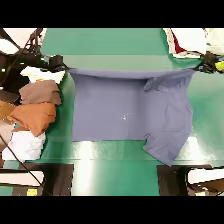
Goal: Fold the shirts.
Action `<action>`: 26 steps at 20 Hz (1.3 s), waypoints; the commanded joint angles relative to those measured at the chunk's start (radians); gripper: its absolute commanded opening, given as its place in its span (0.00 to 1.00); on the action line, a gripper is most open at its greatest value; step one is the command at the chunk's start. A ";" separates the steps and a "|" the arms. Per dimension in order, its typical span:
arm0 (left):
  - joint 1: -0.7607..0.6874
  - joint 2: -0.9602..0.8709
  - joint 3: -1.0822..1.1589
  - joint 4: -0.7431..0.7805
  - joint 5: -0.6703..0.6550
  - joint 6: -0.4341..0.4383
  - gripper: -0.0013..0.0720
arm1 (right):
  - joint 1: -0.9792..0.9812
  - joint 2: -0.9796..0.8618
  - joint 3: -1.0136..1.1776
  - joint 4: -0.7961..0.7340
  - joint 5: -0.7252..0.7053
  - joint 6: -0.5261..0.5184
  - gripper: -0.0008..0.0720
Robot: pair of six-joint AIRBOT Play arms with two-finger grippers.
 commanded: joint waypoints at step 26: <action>0.090 0.044 -0.270 0.138 -0.171 0.079 0.79 | -0.051 0.261 -0.506 -0.047 -0.017 -0.071 0.54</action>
